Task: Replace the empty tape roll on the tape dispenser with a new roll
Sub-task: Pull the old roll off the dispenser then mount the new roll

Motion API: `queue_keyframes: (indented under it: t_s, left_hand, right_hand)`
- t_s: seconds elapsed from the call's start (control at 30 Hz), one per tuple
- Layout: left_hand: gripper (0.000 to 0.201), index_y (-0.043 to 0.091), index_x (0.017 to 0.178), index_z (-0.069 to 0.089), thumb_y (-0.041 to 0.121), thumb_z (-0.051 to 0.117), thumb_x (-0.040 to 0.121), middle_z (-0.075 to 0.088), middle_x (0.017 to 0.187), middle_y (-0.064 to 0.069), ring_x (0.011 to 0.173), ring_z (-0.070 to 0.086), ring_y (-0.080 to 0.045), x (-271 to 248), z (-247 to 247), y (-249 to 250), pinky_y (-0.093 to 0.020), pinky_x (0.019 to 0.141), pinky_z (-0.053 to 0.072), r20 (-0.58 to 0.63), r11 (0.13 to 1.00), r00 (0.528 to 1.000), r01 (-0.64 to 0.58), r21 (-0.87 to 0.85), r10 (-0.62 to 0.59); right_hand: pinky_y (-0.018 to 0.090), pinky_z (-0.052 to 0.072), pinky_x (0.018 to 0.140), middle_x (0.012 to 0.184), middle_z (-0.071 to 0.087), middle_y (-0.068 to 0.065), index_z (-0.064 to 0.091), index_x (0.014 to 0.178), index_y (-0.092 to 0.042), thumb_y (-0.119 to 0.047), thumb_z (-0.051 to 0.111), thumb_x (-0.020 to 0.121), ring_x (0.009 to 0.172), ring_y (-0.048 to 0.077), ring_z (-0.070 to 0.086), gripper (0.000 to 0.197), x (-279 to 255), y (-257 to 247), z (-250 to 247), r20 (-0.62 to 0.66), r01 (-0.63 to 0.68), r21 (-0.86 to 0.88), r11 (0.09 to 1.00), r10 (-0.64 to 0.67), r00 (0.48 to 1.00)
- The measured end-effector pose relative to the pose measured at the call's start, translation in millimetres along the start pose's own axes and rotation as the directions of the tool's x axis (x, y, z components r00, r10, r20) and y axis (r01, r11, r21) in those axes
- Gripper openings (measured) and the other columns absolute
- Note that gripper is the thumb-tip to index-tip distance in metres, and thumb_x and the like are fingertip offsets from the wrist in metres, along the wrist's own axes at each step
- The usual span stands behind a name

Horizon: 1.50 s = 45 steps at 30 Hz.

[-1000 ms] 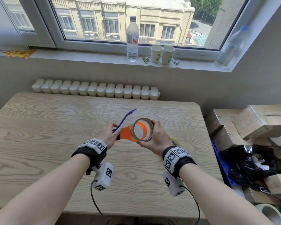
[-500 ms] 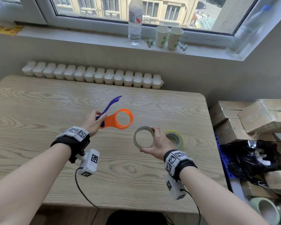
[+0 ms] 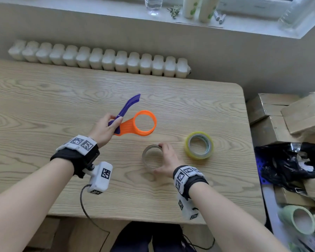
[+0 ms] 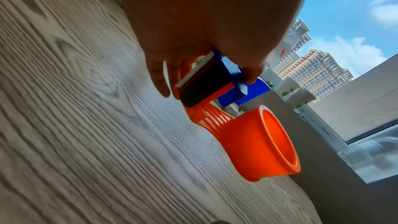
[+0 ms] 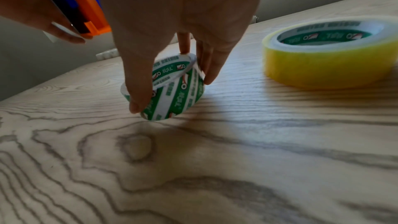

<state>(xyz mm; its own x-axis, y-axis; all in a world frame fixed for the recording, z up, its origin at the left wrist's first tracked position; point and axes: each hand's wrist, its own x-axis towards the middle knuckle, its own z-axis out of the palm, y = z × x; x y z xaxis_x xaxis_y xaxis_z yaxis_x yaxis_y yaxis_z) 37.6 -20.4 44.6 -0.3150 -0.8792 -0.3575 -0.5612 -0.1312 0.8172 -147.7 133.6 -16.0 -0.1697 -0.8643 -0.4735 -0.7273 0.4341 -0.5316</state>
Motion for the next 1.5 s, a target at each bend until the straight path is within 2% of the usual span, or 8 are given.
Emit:
queue_keyframes:
  t_s: [0.4, 0.53, 0.63, 0.83, 1.0, 1.2, 1.43, 1.5]
  left_hand:
    - [0.012, 0.029, 0.081, 0.051, 0.033, 0.049, 0.092, 0.062, 0.068, -0.003, 0.069, 0.059, -0.022, -0.1, 28.3, 7.1, -0.045, 0.084, 0.048, 0.098, 0.997, 0.994, -0.045, -0.059, 0.051]
    - [0.014, 0.017, 0.093, 0.054, 0.030, 0.049, 0.093, 0.060, 0.067, -0.005, 0.053, 0.060, -0.003, 2.9, 43.3, 14.5, -0.031, 0.069, 0.046, 0.109, 0.996, 0.991, -0.065, -0.064, 0.072]
    - [0.011, 0.026, 0.083, 0.052, 0.029, 0.048, 0.093, 0.060, 0.066, -0.005, 0.046, 0.057, 0.005, 6.8, 54.7, 18.7, -0.026, 0.064, 0.046, 0.127, 0.994, 0.988, -0.083, -0.069, 0.091]
    - [0.015, 0.011, 0.098, 0.052, 0.024, 0.048, 0.093, 0.059, 0.066, -0.006, 0.059, 0.059, -0.015, 7.5, 74.4, 22.2, -0.008, 0.052, 0.047, 0.152, 0.994, 0.985, -0.068, -0.083, 0.080]
    - [0.011, 0.028, 0.083, 0.052, 0.028, 0.049, 0.093, 0.061, 0.069, -0.009, 0.064, 0.061, -0.022, 8.6, 77.9, 14.1, -0.032, 0.070, 0.049, 0.173, 0.996, 0.984, -0.037, -0.081, 0.051]
    - [0.010, 0.019, 0.087, 0.053, 0.024, 0.048, 0.094, 0.058, 0.067, -0.008, 0.060, 0.057, -0.019, 6.4, 77.1, 15.0, -0.008, 0.049, 0.046, 0.142, 0.996, 0.989, -0.029, -0.085, 0.041]
    - [0.019, 0.010, 0.100, 0.052, 0.027, 0.049, 0.093, 0.059, 0.066, -0.004, 0.060, 0.056, -0.021, 2.3, 68.6, 32.9, -0.029, 0.063, 0.046, 0.090, 0.998, 0.995, -0.031, -0.061, 0.037]
    - [0.020, 0.008, 0.099, 0.052, 0.027, 0.048, 0.093, 0.058, 0.065, -0.005, 0.059, 0.055, -0.020, 3.4, 65.5, 40.8, -0.025, 0.059, 0.046, 0.086, 0.998, 0.996, -0.033, -0.059, 0.038]
  right_hand:
    - [0.035, 0.035, 0.108, 0.145, 0.032, 0.001, 0.022, 0.144, -0.017, -0.042, 0.078, 0.064, 0.134, 0.017, 0.035, 0.101, -7.9, 15.2, -8.6, -0.064, -0.015, 0.015, 1.000, 0.016, 0.998]
    - [0.037, 0.036, 0.107, 0.146, 0.031, 0.002, 0.028, 0.141, -0.015, -0.039, 0.070, 0.076, 0.135, 0.019, 0.034, 0.081, -14.7, 35.9, -30.7, -0.216, -0.036, -0.032, 0.999, 0.028, 0.976]
    - [0.036, 0.026, 0.114, 0.151, 0.024, 0.009, 0.026, 0.143, -0.012, -0.041, 0.069, 0.077, 0.141, 0.024, 0.025, 0.084, -13.8, 52.0, -45.8, -0.288, -0.093, -0.093, 0.991, 0.062, 0.956]
    - [0.044, 0.011, 0.116, 0.157, 0.004, 0.017, 0.005, 0.148, -0.017, -0.053, 0.073, 0.067, 0.146, 0.030, 0.005, 0.112, -2.9, 77.6, -58.3, -0.323, -0.402, -0.050, 0.914, 0.366, 0.873]
    - [0.042, 0.020, 0.115, 0.154, 0.009, 0.019, 0.004, 0.148, -0.014, -0.051, 0.075, 0.065, 0.144, 0.033, 0.010, 0.116, 3.3, 83.3, -59.2, -0.281, -0.459, 0.009, 0.888, 0.443, 0.852]
    - [0.039, 0.032, 0.106, 0.141, 0.027, 0.017, 0.017, 0.140, -0.004, -0.043, 0.080, 0.060, 0.131, 0.035, 0.029, 0.109, 1.4, 78.3, -69.0, -0.304, -0.433, 0.054, 0.900, 0.428, 0.851]
    - [0.038, 0.032, 0.106, 0.141, 0.032, 0.013, 0.016, 0.143, -0.007, -0.043, 0.081, 0.058, 0.130, 0.031, 0.032, 0.112, -13.6, 61.0, -111.0, -0.420, -0.282, 0.086, 0.956, 0.291, 0.859]
    - [0.037, 0.032, 0.107, 0.139, 0.034, 0.012, 0.019, 0.141, -0.007, -0.044, 0.081, 0.058, 0.129, 0.030, 0.033, 0.110, -16.6, 52.0, -125.5, -0.462, -0.234, 0.095, 0.968, 0.251, 0.851]
